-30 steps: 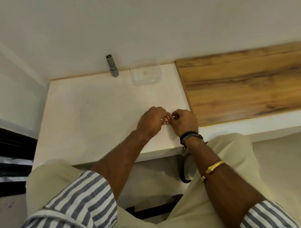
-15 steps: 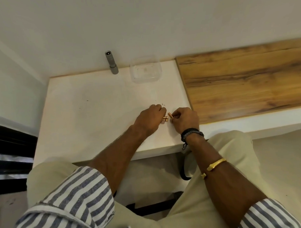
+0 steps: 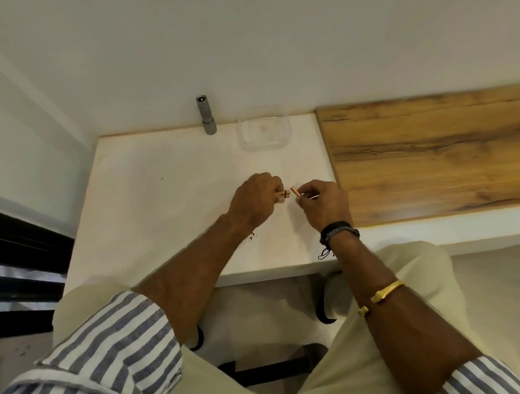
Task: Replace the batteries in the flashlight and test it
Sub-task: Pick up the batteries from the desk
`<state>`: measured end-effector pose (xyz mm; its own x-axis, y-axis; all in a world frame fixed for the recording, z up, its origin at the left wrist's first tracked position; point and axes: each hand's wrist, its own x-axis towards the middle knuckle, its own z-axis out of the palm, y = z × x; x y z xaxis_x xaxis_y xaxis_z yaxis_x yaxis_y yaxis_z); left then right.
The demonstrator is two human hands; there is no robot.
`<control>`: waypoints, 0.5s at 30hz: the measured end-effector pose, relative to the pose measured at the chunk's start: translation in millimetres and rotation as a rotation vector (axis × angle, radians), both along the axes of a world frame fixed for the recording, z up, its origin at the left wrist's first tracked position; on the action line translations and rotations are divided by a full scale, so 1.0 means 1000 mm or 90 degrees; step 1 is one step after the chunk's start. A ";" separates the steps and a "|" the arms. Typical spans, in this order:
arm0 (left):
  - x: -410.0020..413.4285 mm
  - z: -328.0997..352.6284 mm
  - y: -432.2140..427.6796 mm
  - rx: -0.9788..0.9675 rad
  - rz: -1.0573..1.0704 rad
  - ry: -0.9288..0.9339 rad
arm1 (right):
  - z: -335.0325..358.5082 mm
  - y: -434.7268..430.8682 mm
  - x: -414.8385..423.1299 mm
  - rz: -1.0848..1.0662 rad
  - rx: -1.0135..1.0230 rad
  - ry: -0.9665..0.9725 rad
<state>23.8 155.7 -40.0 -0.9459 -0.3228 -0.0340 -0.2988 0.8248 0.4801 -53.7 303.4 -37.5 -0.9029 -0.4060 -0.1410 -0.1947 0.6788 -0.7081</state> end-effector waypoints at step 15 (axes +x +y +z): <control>-0.103 0.056 -0.110 -0.140 0.065 -0.026 | 0.044 -0.144 -0.122 0.164 0.097 0.200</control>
<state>-79.4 45.6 15.8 -0.9073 -0.4204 0.0102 -0.4013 0.8728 0.2778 -176.2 159.4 6.8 -0.7830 -0.6201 0.0487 -0.5618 0.6714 -0.4834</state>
